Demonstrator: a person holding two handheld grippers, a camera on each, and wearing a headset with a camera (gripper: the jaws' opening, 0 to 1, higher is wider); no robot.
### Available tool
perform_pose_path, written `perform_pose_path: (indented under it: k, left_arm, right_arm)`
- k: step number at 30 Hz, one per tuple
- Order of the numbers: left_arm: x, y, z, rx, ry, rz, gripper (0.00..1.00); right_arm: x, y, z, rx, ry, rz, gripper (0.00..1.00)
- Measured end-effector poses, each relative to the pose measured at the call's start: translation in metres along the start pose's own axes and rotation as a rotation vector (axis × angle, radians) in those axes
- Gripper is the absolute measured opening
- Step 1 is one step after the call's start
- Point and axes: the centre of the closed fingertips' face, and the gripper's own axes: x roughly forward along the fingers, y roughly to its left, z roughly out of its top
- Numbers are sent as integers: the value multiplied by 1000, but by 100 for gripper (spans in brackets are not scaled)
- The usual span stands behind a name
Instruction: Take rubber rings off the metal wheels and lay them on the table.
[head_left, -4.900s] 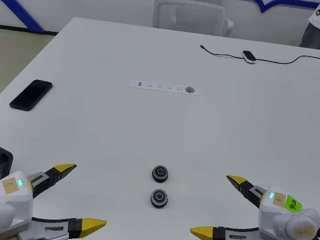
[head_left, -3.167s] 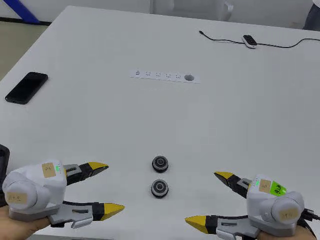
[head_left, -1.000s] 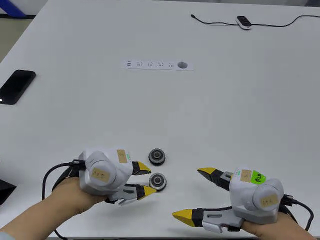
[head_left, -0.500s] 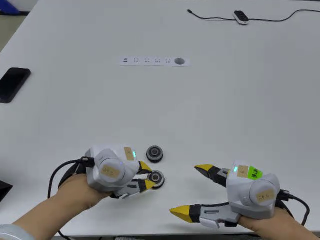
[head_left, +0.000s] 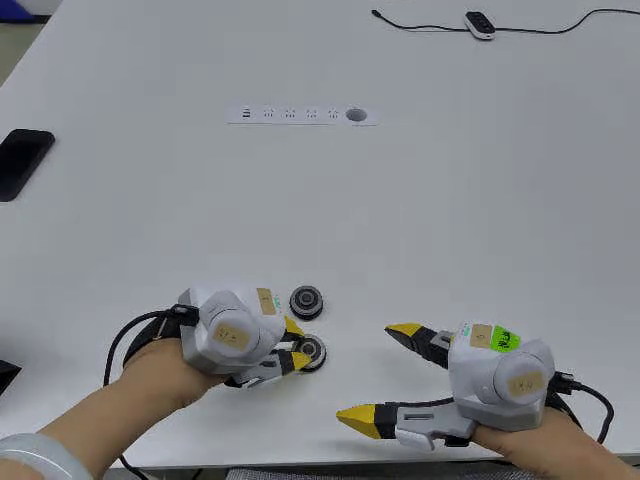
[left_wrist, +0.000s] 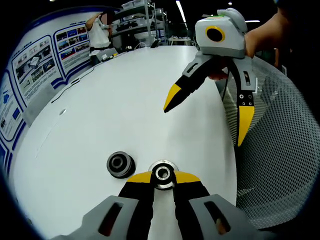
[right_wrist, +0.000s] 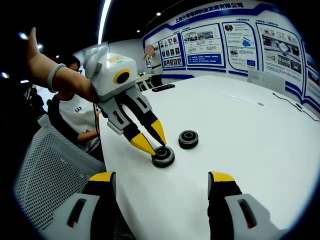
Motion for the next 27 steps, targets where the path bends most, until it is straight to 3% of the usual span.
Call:
perform_pose_path:
  k: [20, 27]
  left_arm:
    - [6, 0, -1, 44, 28, -11, 13]
    - [6, 0, -2, 60, 41, -21, 11]
  right_arm:
    - [1, -1, 1, 13, -10, 2, 75]
    - [4, 2, 3, 50, -19, 19, 72]
